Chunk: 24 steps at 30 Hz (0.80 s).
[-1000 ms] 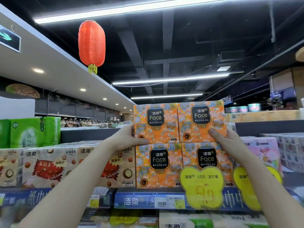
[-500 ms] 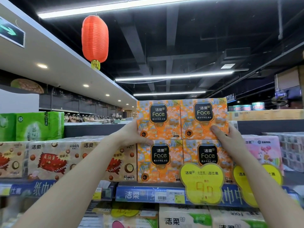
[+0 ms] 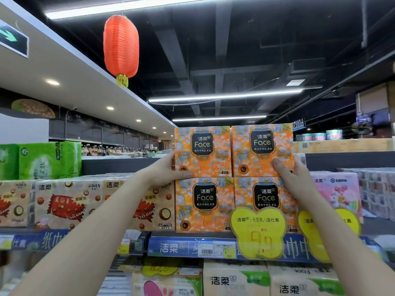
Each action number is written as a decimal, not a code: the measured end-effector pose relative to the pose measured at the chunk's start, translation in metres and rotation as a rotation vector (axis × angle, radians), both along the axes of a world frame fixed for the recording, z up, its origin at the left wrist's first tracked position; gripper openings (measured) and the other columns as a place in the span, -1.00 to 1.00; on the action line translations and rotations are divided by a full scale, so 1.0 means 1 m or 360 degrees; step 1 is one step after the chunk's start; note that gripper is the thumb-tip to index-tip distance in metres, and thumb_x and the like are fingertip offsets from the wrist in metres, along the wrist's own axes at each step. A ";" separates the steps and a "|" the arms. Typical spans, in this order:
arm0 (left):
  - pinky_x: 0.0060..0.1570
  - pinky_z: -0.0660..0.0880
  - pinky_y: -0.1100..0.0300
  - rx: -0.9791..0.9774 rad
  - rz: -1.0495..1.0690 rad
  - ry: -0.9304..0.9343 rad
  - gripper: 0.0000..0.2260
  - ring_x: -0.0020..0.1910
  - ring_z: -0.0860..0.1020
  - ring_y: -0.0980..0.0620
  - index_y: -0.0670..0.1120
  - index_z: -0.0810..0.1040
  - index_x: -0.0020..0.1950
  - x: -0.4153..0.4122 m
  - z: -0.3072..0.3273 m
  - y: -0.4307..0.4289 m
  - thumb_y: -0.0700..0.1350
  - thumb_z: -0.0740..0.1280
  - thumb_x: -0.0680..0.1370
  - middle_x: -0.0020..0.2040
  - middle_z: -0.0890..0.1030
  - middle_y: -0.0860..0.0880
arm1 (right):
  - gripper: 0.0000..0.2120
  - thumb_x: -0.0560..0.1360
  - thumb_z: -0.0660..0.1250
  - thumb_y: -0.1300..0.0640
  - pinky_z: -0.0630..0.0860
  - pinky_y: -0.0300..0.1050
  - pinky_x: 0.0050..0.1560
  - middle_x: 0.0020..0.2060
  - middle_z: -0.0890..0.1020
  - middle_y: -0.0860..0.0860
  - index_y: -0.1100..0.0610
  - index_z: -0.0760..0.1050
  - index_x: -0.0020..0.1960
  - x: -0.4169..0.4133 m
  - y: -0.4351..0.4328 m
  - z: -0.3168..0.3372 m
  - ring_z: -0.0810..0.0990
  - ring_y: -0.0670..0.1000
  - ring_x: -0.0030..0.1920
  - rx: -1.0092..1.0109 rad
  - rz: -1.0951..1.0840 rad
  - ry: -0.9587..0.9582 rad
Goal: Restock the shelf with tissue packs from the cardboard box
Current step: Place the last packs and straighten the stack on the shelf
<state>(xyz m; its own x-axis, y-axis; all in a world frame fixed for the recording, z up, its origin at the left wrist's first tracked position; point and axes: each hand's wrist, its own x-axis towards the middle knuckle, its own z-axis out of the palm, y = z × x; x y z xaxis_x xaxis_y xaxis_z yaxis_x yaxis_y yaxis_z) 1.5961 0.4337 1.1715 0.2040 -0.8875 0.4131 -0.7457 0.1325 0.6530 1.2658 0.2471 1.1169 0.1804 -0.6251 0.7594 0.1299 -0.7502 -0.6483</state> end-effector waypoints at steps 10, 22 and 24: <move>0.06 0.58 0.24 -0.0023 0.0014 0.0049 -0.46 0.08 0.70 0.22 0.16 0.45 0.41 -0.003 0.005 0.000 0.16 0.54 0.49 0.21 0.69 0.17 | -0.50 0.47 0.38 -0.27 0.61 -0.08 -0.04 0.07 0.73 -0.01 0.01 0.53 0.29 -0.003 -0.006 0.009 0.73 0.05 0.08 0.0192 0.0215 -0.0115; 0.51 0.35 -0.18 0.0008 -0.0086 0.0518 -0.12 0.38 0.59 -0.09 0.22 0.24 0.61 0.029 0.014 -0.016 0.48 0.46 0.39 0.40 0.61 0.04 | -0.66 0.58 0.22 0.07 0.62 -0.04 0.06 0.04 0.66 0.34 0.28 0.62 0.16 -0.012 -0.039 0.036 0.62 0.31 0.11 0.0668 0.0346 -0.0303; 0.49 0.37 -0.18 0.0081 -0.0090 0.0502 -0.09 0.35 0.62 -0.10 0.26 0.19 0.62 0.029 0.015 -0.016 0.34 0.57 0.39 0.38 0.64 -0.01 | -0.54 0.55 0.22 0.04 0.48 0.22 0.28 0.11 0.59 0.37 0.31 0.54 0.32 -0.012 -0.040 0.037 0.58 0.29 0.12 0.0737 0.0424 -0.0274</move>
